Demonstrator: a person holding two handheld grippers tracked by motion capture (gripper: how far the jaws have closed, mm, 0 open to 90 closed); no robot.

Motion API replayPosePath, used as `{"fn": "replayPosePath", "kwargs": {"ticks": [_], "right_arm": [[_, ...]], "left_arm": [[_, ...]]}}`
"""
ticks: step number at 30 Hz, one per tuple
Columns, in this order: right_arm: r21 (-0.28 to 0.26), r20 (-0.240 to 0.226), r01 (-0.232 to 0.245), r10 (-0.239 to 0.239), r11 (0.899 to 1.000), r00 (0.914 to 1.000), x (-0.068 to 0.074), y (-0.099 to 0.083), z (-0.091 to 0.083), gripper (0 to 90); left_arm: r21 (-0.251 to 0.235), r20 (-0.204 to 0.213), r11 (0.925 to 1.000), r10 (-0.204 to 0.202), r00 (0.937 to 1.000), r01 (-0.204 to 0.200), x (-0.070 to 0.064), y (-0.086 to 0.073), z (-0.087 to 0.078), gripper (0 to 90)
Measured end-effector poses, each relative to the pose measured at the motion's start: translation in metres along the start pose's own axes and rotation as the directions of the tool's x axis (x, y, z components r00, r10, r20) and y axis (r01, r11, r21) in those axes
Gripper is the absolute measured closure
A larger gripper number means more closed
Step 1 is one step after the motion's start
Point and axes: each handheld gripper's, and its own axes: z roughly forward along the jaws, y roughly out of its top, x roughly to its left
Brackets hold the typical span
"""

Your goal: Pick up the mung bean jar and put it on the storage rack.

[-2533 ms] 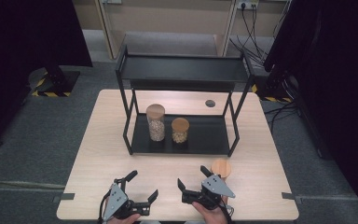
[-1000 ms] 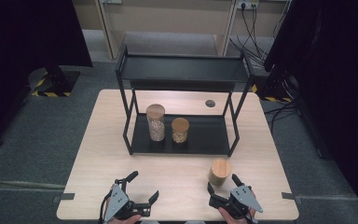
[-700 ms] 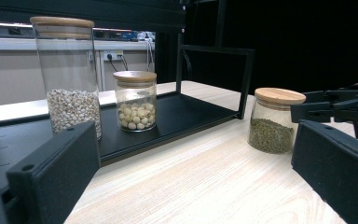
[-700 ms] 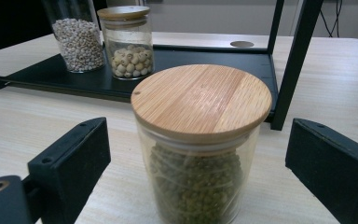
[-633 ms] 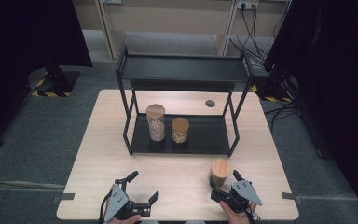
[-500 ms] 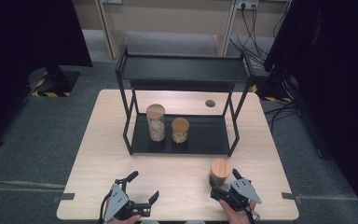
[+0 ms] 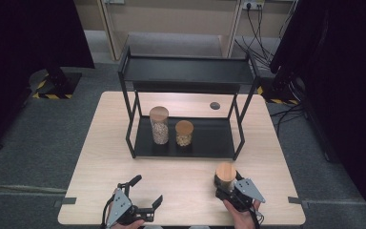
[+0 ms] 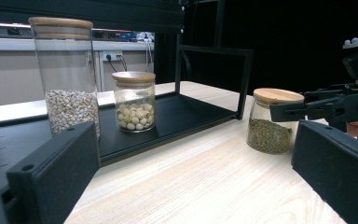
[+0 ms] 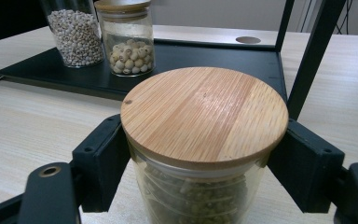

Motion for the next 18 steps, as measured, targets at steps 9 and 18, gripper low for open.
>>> {"fn": "replayPosePath", "kwargs": {"ticks": [9, 18], "right_arm": [[-0.019, -0.002, 0.002, -0.002, 1.000, 1.0000, 0.000, 0.001, 0.000, 25.2], [-0.047, -0.014, 0.010, -0.010, 0.999, 0.9999, 0.002, 0.011, 0.004, 25.2]], "left_arm": [[0.002, 0.002, 1.0000, -0.001, 1.0000, 0.001, 0.000, 0.000, 0.000, 0.6], [0.002, 0.001, 1.0000, -0.001, 1.0000, 0.001, 0.000, 0.000, 0.000, 0.6]]}}
